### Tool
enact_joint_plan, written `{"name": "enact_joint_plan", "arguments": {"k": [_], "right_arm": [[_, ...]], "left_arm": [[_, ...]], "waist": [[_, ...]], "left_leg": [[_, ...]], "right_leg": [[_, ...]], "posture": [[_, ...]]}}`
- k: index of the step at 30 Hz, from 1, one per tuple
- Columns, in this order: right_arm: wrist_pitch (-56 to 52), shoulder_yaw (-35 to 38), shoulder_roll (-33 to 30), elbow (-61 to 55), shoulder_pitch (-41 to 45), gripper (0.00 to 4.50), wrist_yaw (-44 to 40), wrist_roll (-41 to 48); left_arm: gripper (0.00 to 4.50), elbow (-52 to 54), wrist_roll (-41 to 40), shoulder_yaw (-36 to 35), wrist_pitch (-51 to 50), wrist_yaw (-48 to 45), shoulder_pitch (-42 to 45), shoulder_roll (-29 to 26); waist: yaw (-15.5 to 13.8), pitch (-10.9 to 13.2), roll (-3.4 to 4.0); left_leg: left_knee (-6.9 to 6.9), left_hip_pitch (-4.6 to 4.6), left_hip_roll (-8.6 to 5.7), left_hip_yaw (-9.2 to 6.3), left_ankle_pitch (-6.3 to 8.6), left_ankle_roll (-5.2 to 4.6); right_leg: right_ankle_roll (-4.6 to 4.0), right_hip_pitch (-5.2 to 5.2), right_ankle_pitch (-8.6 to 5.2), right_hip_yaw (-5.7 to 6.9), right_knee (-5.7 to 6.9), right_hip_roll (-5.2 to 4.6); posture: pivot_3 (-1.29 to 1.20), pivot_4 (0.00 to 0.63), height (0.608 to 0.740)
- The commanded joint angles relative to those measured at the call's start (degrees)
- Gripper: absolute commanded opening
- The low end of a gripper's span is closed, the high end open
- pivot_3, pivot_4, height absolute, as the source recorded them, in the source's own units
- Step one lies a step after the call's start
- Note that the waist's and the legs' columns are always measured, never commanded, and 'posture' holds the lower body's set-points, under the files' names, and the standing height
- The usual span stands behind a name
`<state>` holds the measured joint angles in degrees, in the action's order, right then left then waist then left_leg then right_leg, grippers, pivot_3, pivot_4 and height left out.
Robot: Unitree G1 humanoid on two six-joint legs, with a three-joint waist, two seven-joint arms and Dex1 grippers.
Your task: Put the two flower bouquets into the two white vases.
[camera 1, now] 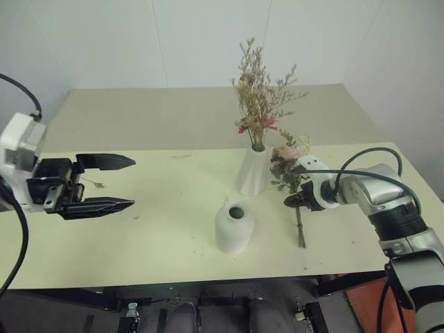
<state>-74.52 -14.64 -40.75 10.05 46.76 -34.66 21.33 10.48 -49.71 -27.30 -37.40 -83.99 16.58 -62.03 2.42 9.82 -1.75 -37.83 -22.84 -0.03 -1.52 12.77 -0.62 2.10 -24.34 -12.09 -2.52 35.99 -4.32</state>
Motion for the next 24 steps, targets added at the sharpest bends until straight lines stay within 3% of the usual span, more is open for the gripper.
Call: {"name": "enact_joint_plan", "arguments": {"k": [1,3,8,13,16,20,24], "right_arm": [[-0.58,5.58,0.38,1.09,0.41,0.58,2.47,-1.14],[-2.39,9.16,0.93,2.1,1.15,0.23,4.26,-1.07],[-5.08,25.16,5.05,7.07,4.33,0.23,13.7,-1.65],[12.27,46.32,13.84,-3.62,0.97,0.23,20.85,3.73],[17.52,52.06,16.75,-13.86,-2.67,0.23,15.93,11.49],[14.5,56.45,15.93,-21.61,-5.43,0.23,3.29,30.7],[13.39,54.66,13.6,-25.85,-6.26,0.23,-0.36,41.4]], "left_arm": [[4.5,1.14,-1.23,-1.7,0.84,0.04,-0.18,-0.02],[4.5,1.48,-1.36,-1.49,0.92,0.34,-0.28,0.41],[4.5,1.32,-1.47,-0.15,1.19,1.52,1.0,2.01],[4.5,1.96,-1.51,1.28,1.21,2.14,1.51,3.87],[4.5,1.39,-1.14,1.66,1.51,2.05,1.77,4.17],[4.5,1.05,-0.46,2.24,2.4,1.93,1.33,4.83],[4.5,1.67,0.04,2.35,3.38,2.08,-0.24,5.55]], "waist": [[0.01,0.0,0.0],[0.01,0.01,0.01],[-0.02,0.01,0.0],[-0.02,0.02,0.0],[-0.01,0.05,0.06],[0.02,0.06,0.08],[0.29,0.07,0.1]], "left_leg": [[0.0,-0.01,0.0,0.0,0.0,0.0],[0.0,-0.06,0.0,0.0,0.0,0.0],[0.01,-0.09,-0.02,0.0,0.0,0.0],[0.04,-0.11,-0.02,-0.01,0.0,0.0],[0.08,-0.18,-0.01,-0.04,0.0,0.0],[0.08,-0.1,0.0,-0.04,0.0,0.0],[0.08,0.05,0.08,-0.02,0.0,-0.01]], "right_leg": [[0.0,-0.01,0.0,0.0,0.0,0.0],[-0.01,-0.06,0.01,0.0,0.01,0.0],[-0.02,-0.08,0.02,-0.01,0.02,-0.01],[-0.01,-0.08,0.02,-0.01,0.02,-0.01],[-0.01,-0.15,0.02,0.0,0.02,-0.01],[-0.01,-0.07,0.03,0.0,0.02,-0.03],[-0.01,0.03,0.02,-0.01,0.05,0.03]], "posture": [[0.0,0.15,0.74],[0.0,0.15,0.74],[0.0,0.15,0.74],[0.0,0.15,0.74],[0.0,0.15,0.74],[0.0,0.15,0.74],[0.0,0.15,0.74]]}}
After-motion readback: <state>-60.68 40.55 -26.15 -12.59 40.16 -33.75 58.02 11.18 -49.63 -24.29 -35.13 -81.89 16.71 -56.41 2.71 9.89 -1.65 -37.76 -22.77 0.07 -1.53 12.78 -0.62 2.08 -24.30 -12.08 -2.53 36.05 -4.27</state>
